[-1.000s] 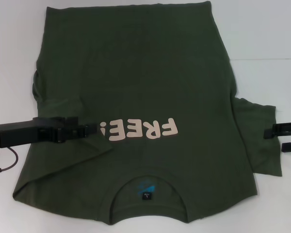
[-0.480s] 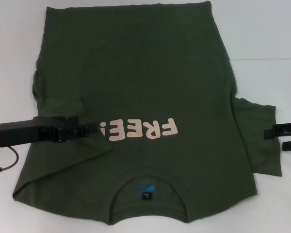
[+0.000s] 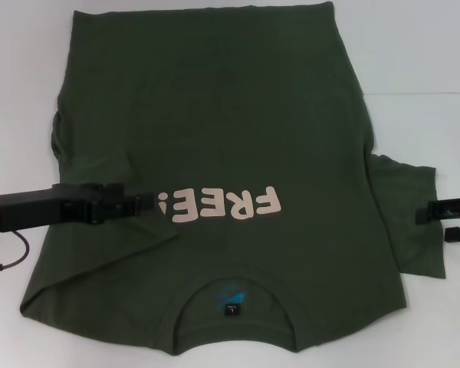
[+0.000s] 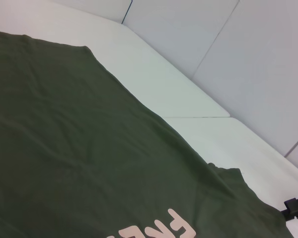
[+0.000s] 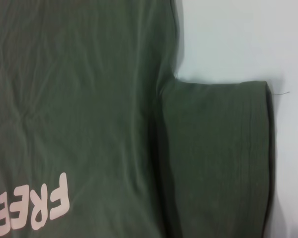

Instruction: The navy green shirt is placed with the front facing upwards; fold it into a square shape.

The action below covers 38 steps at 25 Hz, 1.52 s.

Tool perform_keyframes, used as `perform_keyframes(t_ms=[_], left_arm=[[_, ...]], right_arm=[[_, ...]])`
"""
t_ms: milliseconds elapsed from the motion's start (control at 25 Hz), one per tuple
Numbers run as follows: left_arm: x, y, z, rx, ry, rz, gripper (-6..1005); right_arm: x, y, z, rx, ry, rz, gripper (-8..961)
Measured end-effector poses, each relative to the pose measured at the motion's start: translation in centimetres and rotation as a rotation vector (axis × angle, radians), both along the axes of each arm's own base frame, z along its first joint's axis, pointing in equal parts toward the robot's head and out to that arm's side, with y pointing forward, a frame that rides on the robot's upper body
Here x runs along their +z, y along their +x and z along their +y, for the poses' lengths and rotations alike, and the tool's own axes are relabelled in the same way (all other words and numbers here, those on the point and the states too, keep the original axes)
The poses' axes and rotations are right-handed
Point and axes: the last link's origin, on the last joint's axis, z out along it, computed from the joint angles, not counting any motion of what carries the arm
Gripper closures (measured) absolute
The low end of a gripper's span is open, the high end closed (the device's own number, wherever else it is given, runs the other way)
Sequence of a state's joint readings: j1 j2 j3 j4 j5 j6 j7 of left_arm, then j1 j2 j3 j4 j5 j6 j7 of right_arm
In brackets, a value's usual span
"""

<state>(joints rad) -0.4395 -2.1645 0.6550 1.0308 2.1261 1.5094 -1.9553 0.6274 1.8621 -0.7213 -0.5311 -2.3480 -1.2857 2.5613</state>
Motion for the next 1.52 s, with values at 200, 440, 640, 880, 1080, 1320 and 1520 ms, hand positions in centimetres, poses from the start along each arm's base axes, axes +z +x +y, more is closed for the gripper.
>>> perform_keyframes(t_ms=[200, 440, 640, 880, 1080, 1320, 1520], left_arm=[[0.0, -0.1, -0.1, 0.005, 0.0, -0.001, 187], [-0.1, -0.2, -0.1, 0.008, -0.003, -0.004, 187], [-0.1, -0.1, -0.1, 0.007, -0.004, -0.005, 186], [-0.1, -0.1, -0.1, 0.007, -0.004, -0.007, 186], [-0.1, -0.1, -0.1, 0.007, -0.004, -0.008, 186], [-0.1, -0.2, -0.2, 0.008, -0.003, -0.008, 186], [0.1, -0.2, -0.1, 0.012, 0.007, -0.017, 186]], right_arm=[[-0.3, 0.0, 0.0, -0.009, 0.008, 0.007, 117], [-1.0, -0.2, 0.1, -0.001, 0.014, 0.01, 117], [-1.0, -0.5, 0.3, 0.016, 0.031, 0.025, 117], [-1.1, -1.0, 0.6, 0.053, 0.052, 0.048, 118], [-1.3, -1.2, 0.6, 0.07, 0.055, 0.054, 118], [-1.5, -1.0, 0.5, 0.064, 0.04, 0.04, 118], [-1.3, -1.0, 0.6, 0.064, 0.051, 0.041, 144]])
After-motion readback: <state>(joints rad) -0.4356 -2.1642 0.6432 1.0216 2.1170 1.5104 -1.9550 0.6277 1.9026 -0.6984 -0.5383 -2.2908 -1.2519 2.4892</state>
